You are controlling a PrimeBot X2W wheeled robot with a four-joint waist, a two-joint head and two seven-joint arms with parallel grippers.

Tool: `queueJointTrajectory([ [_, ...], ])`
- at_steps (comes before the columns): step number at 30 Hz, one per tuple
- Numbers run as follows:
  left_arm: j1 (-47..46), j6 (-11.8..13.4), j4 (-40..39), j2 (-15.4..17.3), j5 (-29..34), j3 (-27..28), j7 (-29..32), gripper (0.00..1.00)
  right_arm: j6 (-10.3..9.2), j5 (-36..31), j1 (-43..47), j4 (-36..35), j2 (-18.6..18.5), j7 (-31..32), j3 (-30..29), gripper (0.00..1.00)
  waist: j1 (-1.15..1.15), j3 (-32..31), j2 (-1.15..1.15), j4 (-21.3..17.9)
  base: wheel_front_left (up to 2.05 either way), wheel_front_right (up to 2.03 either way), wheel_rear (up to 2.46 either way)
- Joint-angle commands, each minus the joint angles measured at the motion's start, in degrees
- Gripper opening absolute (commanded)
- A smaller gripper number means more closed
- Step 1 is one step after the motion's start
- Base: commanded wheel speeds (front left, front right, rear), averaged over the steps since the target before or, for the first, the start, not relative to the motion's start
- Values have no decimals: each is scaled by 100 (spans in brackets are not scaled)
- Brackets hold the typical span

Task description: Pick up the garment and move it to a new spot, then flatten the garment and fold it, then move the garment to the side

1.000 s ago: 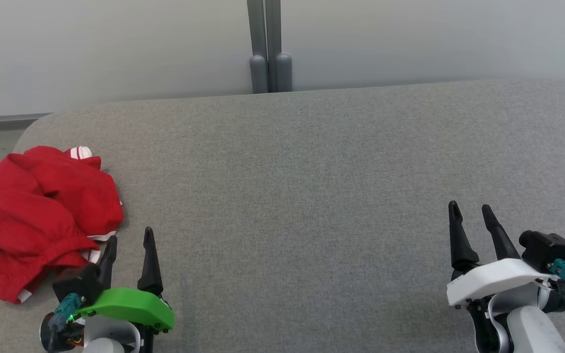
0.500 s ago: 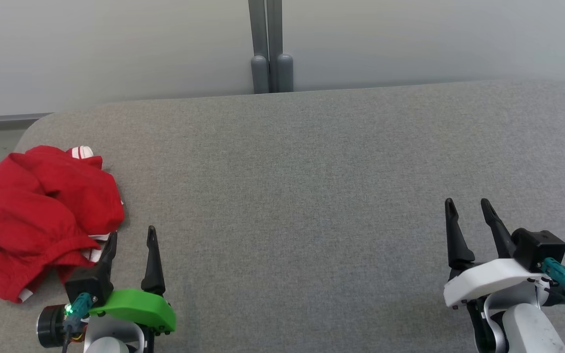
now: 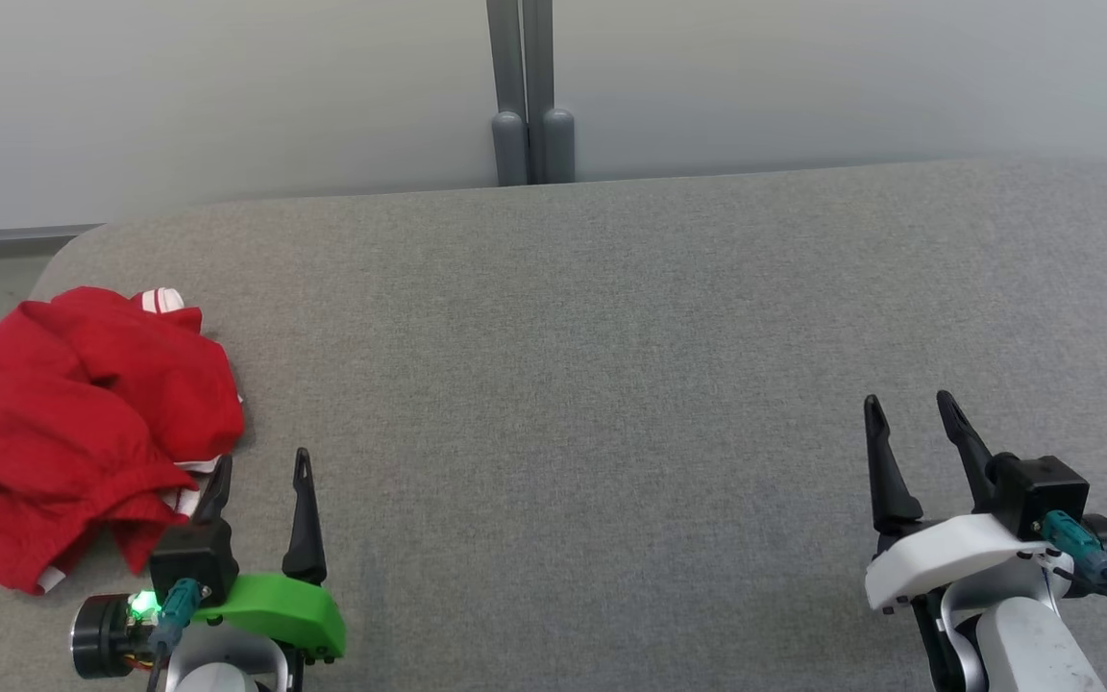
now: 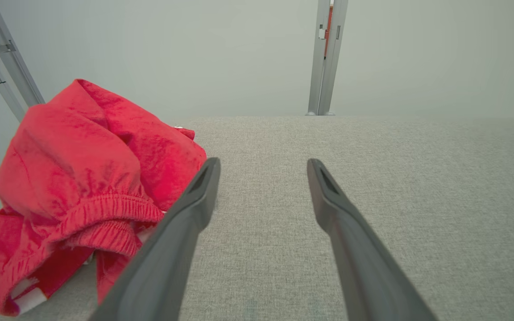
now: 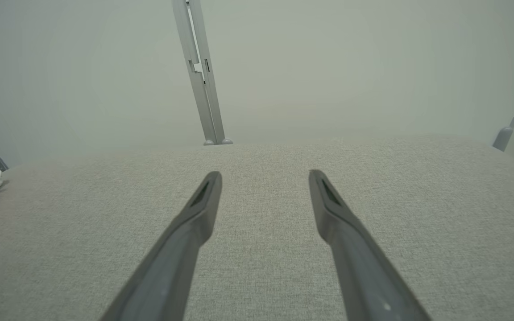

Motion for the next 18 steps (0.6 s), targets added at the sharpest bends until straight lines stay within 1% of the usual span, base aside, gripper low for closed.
queueJointTrajectory([
  [1,-106,39,2,39,123,0,-43,100,4,-116,-60,-40,-19,-53,3,100,0,4,0,6,0,0,0],
  [10,-124,76,35,37,465,-27,-139,100,4,-421,-73,-60,-23,-143,44,100,0,25,0,37,0,0,0],
  [14,-126,61,44,35,445,-23,-126,100,4,-395,-78,-36,-22,-132,17,100,0,32,0,73,0,0,0],
  [18,-134,57,64,33,408,-24,-126,100,4,-403,-39,-13,-21,-131,23,100,0,42,0,232,0,0,0],
])
